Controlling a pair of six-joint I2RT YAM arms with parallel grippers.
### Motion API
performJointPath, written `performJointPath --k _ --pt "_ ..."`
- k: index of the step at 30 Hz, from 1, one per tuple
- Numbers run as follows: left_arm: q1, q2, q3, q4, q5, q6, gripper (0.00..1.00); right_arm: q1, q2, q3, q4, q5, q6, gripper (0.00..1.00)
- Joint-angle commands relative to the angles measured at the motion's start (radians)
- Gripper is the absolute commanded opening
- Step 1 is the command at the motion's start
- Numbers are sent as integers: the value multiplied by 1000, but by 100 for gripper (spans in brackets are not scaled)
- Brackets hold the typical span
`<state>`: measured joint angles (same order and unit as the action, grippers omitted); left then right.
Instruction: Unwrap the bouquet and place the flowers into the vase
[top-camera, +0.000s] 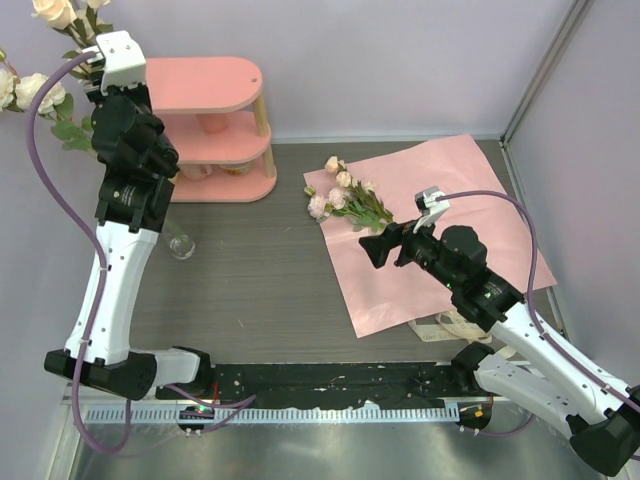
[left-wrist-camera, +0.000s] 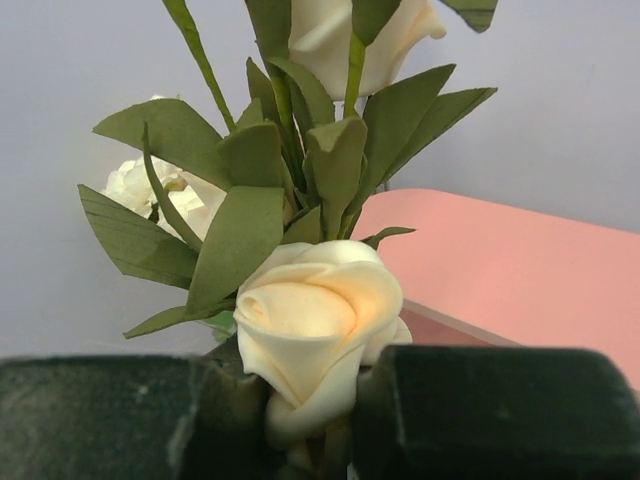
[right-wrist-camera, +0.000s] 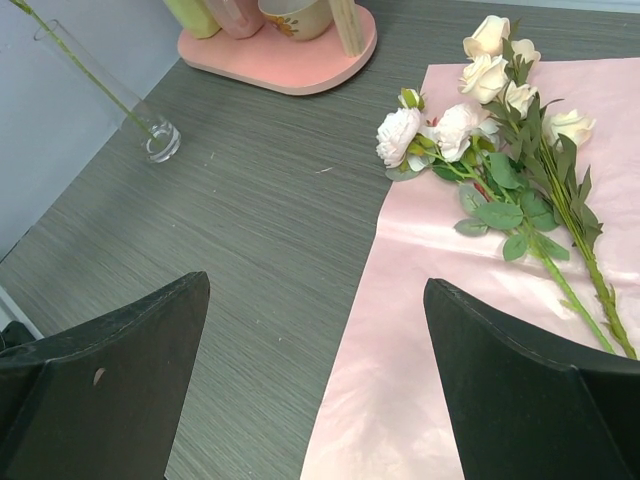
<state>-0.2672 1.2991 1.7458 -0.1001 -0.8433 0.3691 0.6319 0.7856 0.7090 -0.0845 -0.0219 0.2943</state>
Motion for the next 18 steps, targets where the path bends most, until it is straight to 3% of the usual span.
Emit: performJointPath --k 1,7,18 --pt "62 -35 -38 54 38 -59 0 2 -14 40 26 17 -15 94" --pt "112 -40 -57 0 82 -148 0 2 -6 38 26 17 -15 95" --pt "138 -49 -132 16 92 -182 0 2 -3 33 28 17 -17 95"
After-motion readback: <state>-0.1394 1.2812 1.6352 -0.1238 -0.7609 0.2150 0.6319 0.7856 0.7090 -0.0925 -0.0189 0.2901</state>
